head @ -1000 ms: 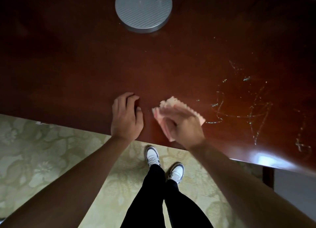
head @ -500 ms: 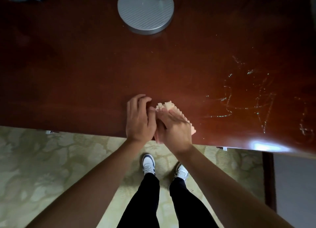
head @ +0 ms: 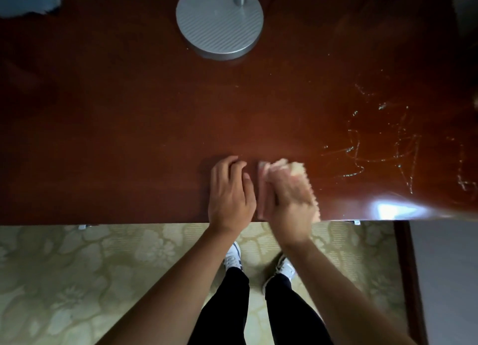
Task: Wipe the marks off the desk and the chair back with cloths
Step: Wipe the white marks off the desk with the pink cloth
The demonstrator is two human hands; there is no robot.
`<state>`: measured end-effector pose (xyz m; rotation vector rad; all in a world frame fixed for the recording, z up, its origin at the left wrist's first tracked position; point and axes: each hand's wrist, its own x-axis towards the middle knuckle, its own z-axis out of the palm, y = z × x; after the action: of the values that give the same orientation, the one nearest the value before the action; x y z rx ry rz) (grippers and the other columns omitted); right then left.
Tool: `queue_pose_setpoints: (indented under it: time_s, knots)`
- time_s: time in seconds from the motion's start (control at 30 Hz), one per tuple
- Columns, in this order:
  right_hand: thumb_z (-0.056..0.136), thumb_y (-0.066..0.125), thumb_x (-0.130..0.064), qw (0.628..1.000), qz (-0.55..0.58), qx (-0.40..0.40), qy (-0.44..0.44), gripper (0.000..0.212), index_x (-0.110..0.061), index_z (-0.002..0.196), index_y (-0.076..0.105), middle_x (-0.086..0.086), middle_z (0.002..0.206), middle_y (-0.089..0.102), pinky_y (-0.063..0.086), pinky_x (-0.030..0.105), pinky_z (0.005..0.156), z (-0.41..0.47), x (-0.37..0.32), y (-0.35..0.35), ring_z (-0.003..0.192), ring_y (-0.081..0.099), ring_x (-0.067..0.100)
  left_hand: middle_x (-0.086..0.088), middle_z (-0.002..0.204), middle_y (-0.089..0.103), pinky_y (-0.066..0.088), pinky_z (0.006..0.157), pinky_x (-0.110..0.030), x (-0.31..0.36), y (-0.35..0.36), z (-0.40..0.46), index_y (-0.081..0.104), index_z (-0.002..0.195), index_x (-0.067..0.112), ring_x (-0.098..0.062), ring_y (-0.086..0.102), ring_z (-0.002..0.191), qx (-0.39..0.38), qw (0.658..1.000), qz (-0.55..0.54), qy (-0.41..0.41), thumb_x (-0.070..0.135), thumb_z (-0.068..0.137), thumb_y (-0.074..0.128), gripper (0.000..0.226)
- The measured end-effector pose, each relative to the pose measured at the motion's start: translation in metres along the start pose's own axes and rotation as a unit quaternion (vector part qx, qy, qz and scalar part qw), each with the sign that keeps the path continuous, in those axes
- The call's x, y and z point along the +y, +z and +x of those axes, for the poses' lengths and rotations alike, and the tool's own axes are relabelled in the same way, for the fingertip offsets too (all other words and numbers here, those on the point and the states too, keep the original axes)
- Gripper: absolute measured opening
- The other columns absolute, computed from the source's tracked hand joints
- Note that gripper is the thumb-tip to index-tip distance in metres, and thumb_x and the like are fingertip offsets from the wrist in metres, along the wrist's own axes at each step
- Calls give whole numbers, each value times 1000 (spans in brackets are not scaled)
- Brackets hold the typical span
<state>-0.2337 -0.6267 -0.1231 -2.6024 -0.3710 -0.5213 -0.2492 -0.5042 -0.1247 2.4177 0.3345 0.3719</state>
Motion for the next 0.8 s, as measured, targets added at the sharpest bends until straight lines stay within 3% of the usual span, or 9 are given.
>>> queue_pose_setpoints:
  time_s: [0.07, 0.1, 0.2, 0.3, 0.4, 0.5, 0.6, 0.7, 0.8]
  knots:
    - [98, 55, -18, 998, 19, -21, -61, 22, -14, 107, 75, 2, 109, 74, 54, 33, 91, -4, -11, 6, 106, 69, 17, -14, 117, 57, 40, 102, -39, -3, -2, 2, 63, 106, 3, -27, 49, 111, -6, 1000, 7, 11, 12, 93, 50, 21]
    - [94, 60, -14, 996, 14, -31, -82, 20, -13, 109, 75, 2, 111, 73, 54, 31, 91, -2, -2, 3, 107, 68, 15, -14, 118, 57, 40, 102, -40, -3, -1, 3, 63, 106, 3, -28, 49, 111, -12, 1000, 15, 15, 12, 91, 50, 21]
    - [84, 68, -3, 999, -41, -29, -20, 27, -12, 110, 73, 8, 103, 74, 52, 34, 74, 11, 51, -19, 92, 67, 21, -14, 120, 57, 39, 103, -41, -3, -1, 3, 63, 108, 4, -30, 50, 112, -26, 999, 40, 17, 7, 86, 56, 24]
    - [91, 64, -10, 991, -108, 15, 77, 18, -15, 105, 73, 5, 95, 75, 51, 31, 55, 19, 82, -36, 78, 68, 22, -14, 122, 56, 38, 103, -40, -2, -3, 4, 63, 109, 5, -30, 50, 114, -32, 999, 32, 22, 5, 83, 58, 27]
    - [94, 57, -11, 998, -55, -4, 38, 19, -14, 108, 69, 8, 93, 73, 56, 41, 65, 8, 57, -21, 77, 68, 26, -14, 122, 56, 37, 103, -40, 1, -4, 8, 64, 108, 6, -30, 49, 115, -39, 998, 23, 50, 3, 79, 59, 30]
    - [92, 62, -10, 1000, -18, -6, -15, 23, -12, 114, 72, 6, 113, 72, 55, 40, 90, -9, 30, -11, 109, 68, 21, -14, 121, 57, 38, 102, -40, 17, 6, 15, 65, 107, 7, -28, 49, 115, -51, 996, 10, 73, 4, 79, 59, 29]
    - [94, 61, -11, 997, -30, -26, -63, 23, -11, 113, 73, 4, 114, 72, 57, 34, 87, 3, 52, -24, 108, 67, 17, -13, 121, 58, 39, 100, -41, 42, 25, 26, 65, 107, 8, -29, 50, 113, -70, 993, -10, 96, 8, 82, 59, 25]
    - [94, 57, -14, 993, -103, 2, 54, 22, -13, 108, 73, 7, 94, 75, 56, 32, 57, 23, 107, -47, 78, 71, 23, -13, 122, 57, 39, 101, -42, 58, 41, 27, 64, 109, 9, -29, 50, 114, -95, 989, -16, 114, 4, 80, 59, 30]
    - [96, 54, -17, 973, -135, 36, 181, 21, -18, 106, 72, 8, 92, 74, 50, 33, 53, 33, 143, -58, 74, 69, 29, -13, 122, 56, 39, 101, -43, 55, 49, 24, 63, 110, 8, -29, 49, 115, -103, 988, -6, 119, 6, 82, 57, 28]
